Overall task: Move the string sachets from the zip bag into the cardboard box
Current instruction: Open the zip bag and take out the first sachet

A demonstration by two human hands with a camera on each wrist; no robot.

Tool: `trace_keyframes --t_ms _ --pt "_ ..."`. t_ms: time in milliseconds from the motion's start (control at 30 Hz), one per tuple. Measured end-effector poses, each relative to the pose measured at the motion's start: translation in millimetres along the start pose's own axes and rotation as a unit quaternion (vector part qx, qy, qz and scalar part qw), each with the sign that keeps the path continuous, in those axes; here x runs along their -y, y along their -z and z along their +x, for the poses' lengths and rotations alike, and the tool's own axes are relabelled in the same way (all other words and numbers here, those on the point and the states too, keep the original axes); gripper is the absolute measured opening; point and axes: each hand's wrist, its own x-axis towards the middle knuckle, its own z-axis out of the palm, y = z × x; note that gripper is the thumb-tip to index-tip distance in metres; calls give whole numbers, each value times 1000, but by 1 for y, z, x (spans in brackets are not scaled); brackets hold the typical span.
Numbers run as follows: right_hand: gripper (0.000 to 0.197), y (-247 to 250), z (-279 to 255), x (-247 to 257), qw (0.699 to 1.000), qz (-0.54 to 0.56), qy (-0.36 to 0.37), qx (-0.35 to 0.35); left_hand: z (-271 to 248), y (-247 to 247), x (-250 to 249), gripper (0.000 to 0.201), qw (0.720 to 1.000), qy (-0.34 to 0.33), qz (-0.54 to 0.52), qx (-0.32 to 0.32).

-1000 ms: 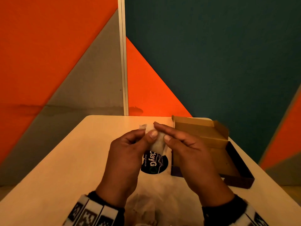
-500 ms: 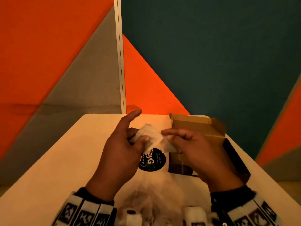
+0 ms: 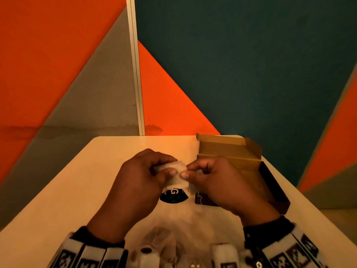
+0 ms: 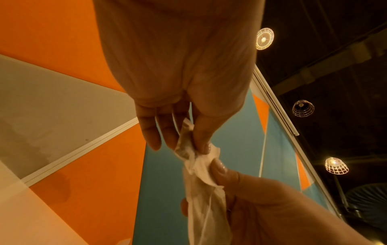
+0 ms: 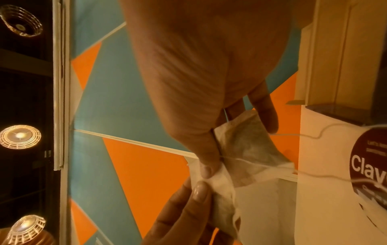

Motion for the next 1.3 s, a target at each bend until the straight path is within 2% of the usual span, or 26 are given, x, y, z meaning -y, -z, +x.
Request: trace_keyframes --t_ms 167,367,567,700,800,933,1067,1233,1300 --pt "8 5 2 -3 999 -41 -3 3 3 7 2 18 999 -12 42 -25" --pt "11 21 6 -8 998 -1 -3 -64 9 22 8 11 997 48 50 -40" --pt "12 33 5 -9 994 12 -9 -109 9 29 5 8 995 65 48 -60" --pt "10 17 -1 0 998 58 21 -14 2 16 -7 8 999 37 38 -9" --pt "14 3 -3 3 998 7 56 31 -4 7 -13 10 998 4 56 19" --pt "11 7 -1 0 998 -31 49 15 -3 8 -13 13 998 -2 66 14" --pt "8 17 1 -3 999 -20 47 1 0 16 -7 9 998 3 59 23" --pt "12 23 1 -4 998 27 60 -18 -1 20 -3 8 985 27 89 143" --pt "10 24 2 -3 997 37 64 -29 -1 20 -2 11 980 34 51 187"
